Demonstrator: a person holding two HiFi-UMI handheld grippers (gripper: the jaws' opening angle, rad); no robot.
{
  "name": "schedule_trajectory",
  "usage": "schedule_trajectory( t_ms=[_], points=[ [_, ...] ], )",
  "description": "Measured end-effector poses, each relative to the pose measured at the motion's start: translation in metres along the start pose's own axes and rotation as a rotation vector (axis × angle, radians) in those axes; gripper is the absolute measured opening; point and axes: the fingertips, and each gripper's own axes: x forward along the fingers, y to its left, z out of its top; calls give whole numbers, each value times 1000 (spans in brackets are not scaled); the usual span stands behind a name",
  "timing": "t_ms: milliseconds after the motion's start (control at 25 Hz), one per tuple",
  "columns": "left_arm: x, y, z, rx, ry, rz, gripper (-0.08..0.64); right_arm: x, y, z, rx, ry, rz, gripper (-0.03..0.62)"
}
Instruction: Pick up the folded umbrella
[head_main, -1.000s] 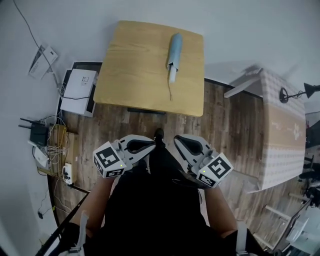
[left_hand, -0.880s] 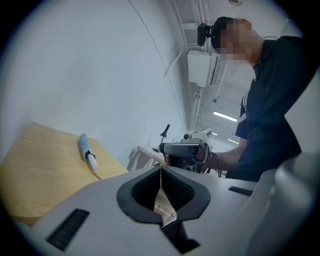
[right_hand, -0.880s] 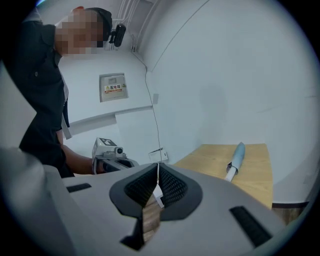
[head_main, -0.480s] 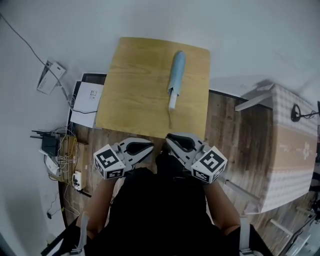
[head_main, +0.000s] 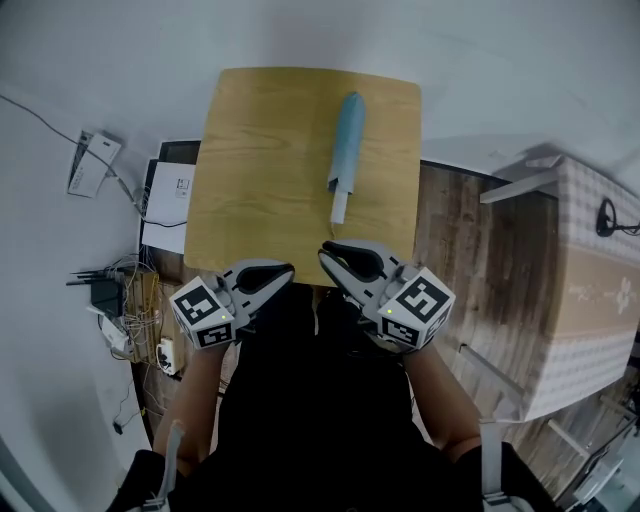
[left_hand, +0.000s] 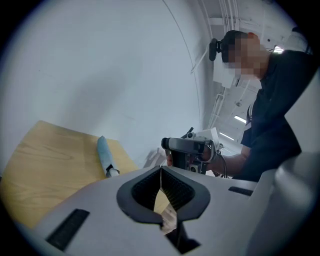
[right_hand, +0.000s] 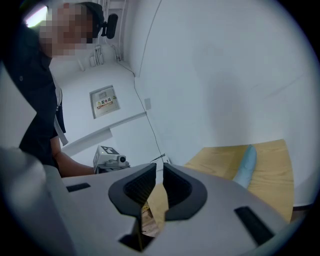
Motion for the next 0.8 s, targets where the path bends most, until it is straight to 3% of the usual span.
schedule_trajectory(
  t_ms=[200,600,800],
  points=[
    [4,47,17,-4,-15,-29,15,26,-28,2,3,61,-61,102],
    [2,112,47,-12,-44,-167,15,69,-92,20,99,92,-282,205],
    [6,126,56,11,-54,-252,15,79,-134,32,209,67,-416,264]
  ],
)
